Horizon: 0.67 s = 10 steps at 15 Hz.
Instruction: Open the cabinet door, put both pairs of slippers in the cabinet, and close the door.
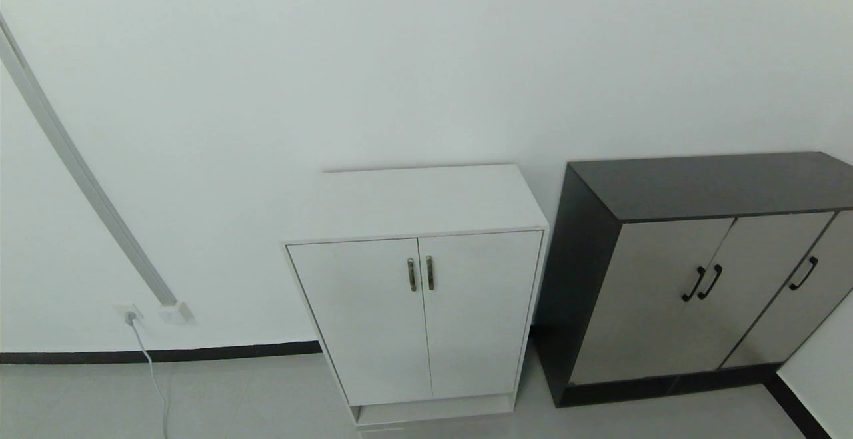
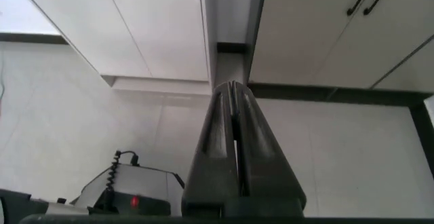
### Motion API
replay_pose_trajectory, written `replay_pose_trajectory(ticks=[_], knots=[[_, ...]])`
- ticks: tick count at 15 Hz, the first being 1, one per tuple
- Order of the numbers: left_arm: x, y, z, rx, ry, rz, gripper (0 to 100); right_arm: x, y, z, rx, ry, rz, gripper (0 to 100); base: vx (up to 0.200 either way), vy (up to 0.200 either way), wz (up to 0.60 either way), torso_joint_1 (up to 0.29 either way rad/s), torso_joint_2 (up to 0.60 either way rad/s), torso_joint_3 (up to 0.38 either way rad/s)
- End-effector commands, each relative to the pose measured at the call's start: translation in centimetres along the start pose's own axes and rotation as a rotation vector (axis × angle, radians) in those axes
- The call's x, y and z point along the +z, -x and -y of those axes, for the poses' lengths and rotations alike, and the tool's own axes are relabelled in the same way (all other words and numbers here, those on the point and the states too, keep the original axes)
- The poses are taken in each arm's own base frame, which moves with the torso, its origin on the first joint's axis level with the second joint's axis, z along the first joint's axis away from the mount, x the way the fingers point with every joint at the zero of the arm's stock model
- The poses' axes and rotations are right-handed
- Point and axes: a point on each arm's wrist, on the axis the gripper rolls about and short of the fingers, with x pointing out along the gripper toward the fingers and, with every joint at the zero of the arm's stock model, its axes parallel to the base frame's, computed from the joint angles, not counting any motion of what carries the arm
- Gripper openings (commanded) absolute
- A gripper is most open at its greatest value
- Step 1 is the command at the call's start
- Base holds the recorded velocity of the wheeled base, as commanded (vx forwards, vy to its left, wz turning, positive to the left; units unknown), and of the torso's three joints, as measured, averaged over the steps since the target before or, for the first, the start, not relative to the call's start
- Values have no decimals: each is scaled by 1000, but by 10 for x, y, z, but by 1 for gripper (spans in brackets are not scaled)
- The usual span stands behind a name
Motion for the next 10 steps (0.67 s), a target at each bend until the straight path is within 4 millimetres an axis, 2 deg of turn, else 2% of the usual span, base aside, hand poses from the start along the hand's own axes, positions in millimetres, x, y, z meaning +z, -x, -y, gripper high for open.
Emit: replay_pose_trajectory(ticks=[1,4,10], knots=[[0,0,0,-1,0,0,0,0,1,1,-85,-32,10,0,0,0,0,0,0,0],[0,0,0,-1,0,-1,0,-2,6,0,-172,-61,68,0,0,0,0,0,0,0],[0,0,0,-1,0,-1,0,-7,16,-1,-181,-55,223,0,0,0,0,0,0,0]])
